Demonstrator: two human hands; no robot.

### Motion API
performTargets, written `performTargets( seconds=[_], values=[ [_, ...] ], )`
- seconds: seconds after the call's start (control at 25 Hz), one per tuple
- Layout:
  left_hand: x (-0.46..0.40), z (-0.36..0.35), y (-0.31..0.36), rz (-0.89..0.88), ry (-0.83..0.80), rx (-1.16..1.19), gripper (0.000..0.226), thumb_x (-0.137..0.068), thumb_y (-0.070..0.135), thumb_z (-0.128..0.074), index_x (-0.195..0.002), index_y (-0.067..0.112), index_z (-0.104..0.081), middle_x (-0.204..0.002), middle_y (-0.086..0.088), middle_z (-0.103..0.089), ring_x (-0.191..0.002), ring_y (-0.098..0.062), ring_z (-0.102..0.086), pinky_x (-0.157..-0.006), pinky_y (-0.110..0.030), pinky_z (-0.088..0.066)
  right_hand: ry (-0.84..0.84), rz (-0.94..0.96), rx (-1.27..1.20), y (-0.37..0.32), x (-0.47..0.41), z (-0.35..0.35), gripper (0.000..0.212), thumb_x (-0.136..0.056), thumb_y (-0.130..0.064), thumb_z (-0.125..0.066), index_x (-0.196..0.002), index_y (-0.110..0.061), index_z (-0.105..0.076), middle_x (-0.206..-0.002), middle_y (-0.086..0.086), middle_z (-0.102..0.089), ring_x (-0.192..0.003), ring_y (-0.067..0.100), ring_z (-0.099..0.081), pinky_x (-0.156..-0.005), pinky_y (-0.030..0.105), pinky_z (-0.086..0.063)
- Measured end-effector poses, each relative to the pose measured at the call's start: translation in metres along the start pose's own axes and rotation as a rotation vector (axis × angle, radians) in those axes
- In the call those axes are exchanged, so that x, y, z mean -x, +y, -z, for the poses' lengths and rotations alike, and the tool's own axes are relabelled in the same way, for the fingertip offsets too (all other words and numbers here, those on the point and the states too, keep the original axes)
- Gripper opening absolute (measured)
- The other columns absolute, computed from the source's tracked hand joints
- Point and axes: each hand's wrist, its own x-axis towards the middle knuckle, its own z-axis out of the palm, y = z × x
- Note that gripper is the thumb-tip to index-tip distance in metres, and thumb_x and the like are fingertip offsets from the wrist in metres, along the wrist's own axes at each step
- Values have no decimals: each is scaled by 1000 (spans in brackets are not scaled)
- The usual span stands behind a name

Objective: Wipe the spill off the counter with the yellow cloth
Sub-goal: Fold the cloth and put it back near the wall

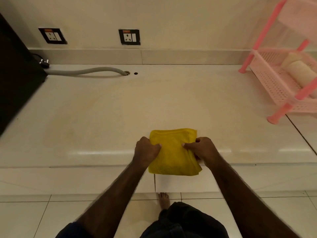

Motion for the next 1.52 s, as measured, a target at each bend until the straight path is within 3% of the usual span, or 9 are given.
performTargets(
  seconds=[0.12, 0.28, 0.44, 0.64, 0.76, 0.88, 1.04, 1.24, 1.52],
  values=[
    [-9, 0, 1, -56, 29, -10, 39, -91, 40, -73, -112, 8, -64, -108, -9, -65, -105, -32, -64, -82, -39, -55, -89, 17, -84, -4, -9, 1, 51, -84, -28, -87, -128, -9, -69, -119, 13, -75, -103, 34, -72, -94, 52, -61],
    [-31, 13, 6, -111, -12, 146, 19, -97, 37, -68, -100, 22, -57, -94, 7, -62, -88, -16, -63, -63, -26, -46, -138, 124, -163, -8, -26, 12, 44, -90, -35, -80, -130, -29, -63, -115, -7, -72, -105, 18, -71, -89, 41, -60],
    [-71, 26, 29, -170, -44, 329, 23, -99, 30, -69, -113, 13, -63, -110, -5, -72, -101, -23, -70, -86, -44, -61, -122, 211, -223, -29, -60, 26, 35, -93, -32, -76, -124, -40, -61, -113, -22, -72, -95, -1, -75, -71, 16, -60],
    [-151, 31, 81, -260, -54, 393, 30, -102, 25, -64, -130, 14, -62, -124, -4, -72, -115, -23, -69, -101, -45, -58, 4, 302, -168, -84, -136, 46, 33, -93, -17, -79, -117, -34, -65, -111, -17, -73, -98, 1, -71, -81, 20, -58],
    [-213, 33, 119, -327, -53, 413, 30, -102, 20, -63, -132, 16, -62, -124, -5, -72, -115, -23, -69, -102, -50, -58, 57, 335, -196, -119, -193, 62, 32, -91, -13, -80, -116, -29, -68, -110, -11, -75, -89, -5, -72, -76, 12, -58],
    [-277, 36, 157, -371, -45, 387, 33, -102, 20, -65, -134, 16, -62, -123, -5, -71, -114, -23, -69, -94, -56, -60, 86, 327, -243, -151, -250, 77, 39, -91, -10, -79, -126, -21, -66, -116, -1, -74, -99, 9, -71, -85, 25, -60],
    [-353, 29, 205, -408, -26, 337, 40, -101, 16, -66, -140, 10, -58, -132, -12, -66, -120, -29, -65, -89, -55, -62, 106, 293, -235, -183, -323, 94, 38, -90, -6, -76, -120, -27, -69, -111, -8, -75, -106, 16, -71, -87, 33, -59],
    [-432, 17, 247, -326, -25, 358, 41, -101, 19, -66, -140, 9, -57, -133, -16, -66, -120, -34, -65, -91, -59, -61, 169, 223, -204, -215, -413, 111, 43, -87, 4, -72, -127, -12, -70, -125, 11, -75, -116, 34, -70, -104, 53, -58],
    [-484, 1, 254, -251, 83, 229, 37, -97, 19, -70, -132, 9, -64, -120, -15, -73, -109, -32, -70, -97, -52, -58, 212, 170, -122, -225, -467, 112, 52, -88, -10, -80, -138, -9, -66, -134, 12, -72, -121, 32, -68, -107, 50, -56]
  ],
)
